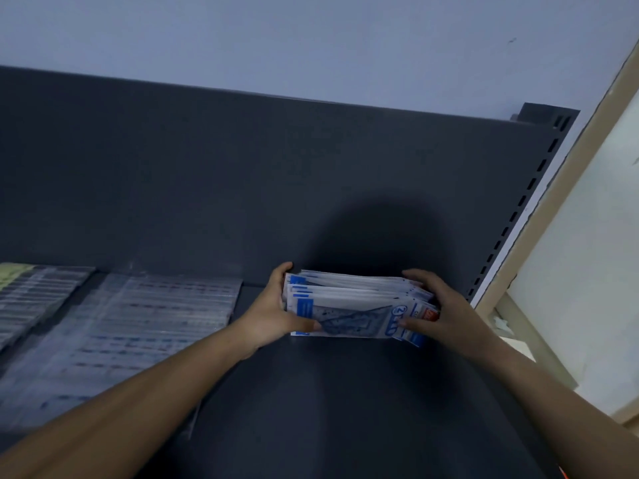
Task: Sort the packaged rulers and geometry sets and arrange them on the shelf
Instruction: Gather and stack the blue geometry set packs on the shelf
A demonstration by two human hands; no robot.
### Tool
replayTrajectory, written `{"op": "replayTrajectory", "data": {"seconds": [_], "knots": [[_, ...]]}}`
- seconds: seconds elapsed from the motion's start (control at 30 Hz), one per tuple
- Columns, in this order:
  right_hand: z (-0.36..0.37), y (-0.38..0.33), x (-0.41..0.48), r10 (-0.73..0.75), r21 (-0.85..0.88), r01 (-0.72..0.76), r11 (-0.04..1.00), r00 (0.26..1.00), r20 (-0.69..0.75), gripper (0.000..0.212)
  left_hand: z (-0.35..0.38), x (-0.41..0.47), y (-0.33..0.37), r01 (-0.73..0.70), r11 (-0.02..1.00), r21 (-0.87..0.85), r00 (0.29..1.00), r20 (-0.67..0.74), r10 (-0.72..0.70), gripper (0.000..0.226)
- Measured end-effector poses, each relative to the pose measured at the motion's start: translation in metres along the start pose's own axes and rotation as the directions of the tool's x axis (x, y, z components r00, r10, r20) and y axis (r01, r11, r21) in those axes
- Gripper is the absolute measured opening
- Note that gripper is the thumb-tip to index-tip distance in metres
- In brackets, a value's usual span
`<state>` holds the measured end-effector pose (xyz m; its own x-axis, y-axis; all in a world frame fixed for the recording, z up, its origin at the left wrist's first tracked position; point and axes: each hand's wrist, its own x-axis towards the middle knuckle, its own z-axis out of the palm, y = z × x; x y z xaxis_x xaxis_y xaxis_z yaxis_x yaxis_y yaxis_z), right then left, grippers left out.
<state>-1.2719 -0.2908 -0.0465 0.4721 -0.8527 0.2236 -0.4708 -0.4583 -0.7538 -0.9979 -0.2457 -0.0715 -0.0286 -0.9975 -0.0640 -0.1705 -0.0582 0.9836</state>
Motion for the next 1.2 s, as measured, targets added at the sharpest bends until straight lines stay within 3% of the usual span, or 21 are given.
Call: {"op": "replayTrajectory", "data": {"seconds": [0.1,0.17,0.23,0.3,0.4,0.47,0.53,0.6,0.77,0.83,0.93,1.03,1.13,1.2], "knots": [[0.0,-0.008,0.002,0.031,-0.283,0.003,0.959,0.993,0.115,0.077,-0.001,0.001,-0.004,0.007,1.0,-0.014,0.994,0.105,-0.005,0.099],[0.009,-0.017,0.005,0.006,-0.652,0.034,0.758,0.998,0.058,0.077,0.001,0.002,-0.007,0.024,0.999,0.028,0.991,0.13,-0.028,0.101],[0.022,-0.027,0.011,-0.088,-0.829,0.044,0.557,0.996,-0.006,0.092,0.001,0.004,-0.009,0.028,0.993,0.113,0.996,0.083,-0.037,0.093],[0.036,-0.037,0.016,-0.154,-0.848,0.079,0.524,0.988,-0.003,0.088,0.002,0.005,-0.01,0.027,0.995,0.097,0.997,0.066,-0.034,0.084],[0.055,-0.044,0.022,-0.182,-0.828,0.208,0.52,0.975,0.131,0.092,0.004,0.004,-0.009,-0.023,1.0,-0.004,0.998,0.052,0.024,0.068],[0.062,-0.048,0.024,-0.224,-0.773,0.263,0.577,0.961,0.16,0.091,0.005,0.002,-0.008,-0.086,0.996,0.017,0.996,0.016,0.085,0.057],[0.067,-0.048,0.025,-0.226,-0.772,0.293,0.564,0.954,0.197,0.087,0.006,0.001,-0.007,-0.128,0.99,0.051,0.992,0.001,0.128,0.05],[0.07,-0.045,0.026,-0.277,-0.808,0.321,0.494,0.939,0.203,0.08,0.007,0.001,-0.008,-0.134,0.989,0.062,0.991,0.026,0.132,0.052],[0.07,-0.039,0.029,-0.409,-0.78,0.394,0.486,0.891,0.196,0.073,0.013,0.007,-0.008,-0.135,0.991,0.011,0.99,0.039,0.135,0.06],[0.063,-0.037,0.028,-0.409,-0.8,0.399,0.448,0.887,0.214,0.081,0.012,0.009,-0.008,-0.136,0.991,0.009,0.99,0.031,0.135,0.055],[0.041,-0.026,0.029,-0.332,-0.844,0.327,0.425,0.924,0.191,0.095,0.007,0.011,-0.007,-0.144,0.99,0.012,0.988,0.057,0.143,0.053],[0.03,-0.018,0.028,-0.23,-0.85,0.273,0.451,0.955,0.184,0.089,0.008,0.01,-0.007,-0.137,0.99,0.03,0.984,0.115,0.133,0.054],[0.031,-0.025,0.025,-0.151,-0.805,0.284,0.521,0.959,0.24,0.079,0.01,0.01,-0.01,-0.133,0.991,0.019,0.98,0.152,0.129,0.059],[0.025,-0.028,0.025,-0.045,-0.776,0.223,0.59,0.969,0.244,0.085,0.01,0.01,-0.009,-0.125,0.992,0.011,0.982,0.145,0.123,0.057]]}}
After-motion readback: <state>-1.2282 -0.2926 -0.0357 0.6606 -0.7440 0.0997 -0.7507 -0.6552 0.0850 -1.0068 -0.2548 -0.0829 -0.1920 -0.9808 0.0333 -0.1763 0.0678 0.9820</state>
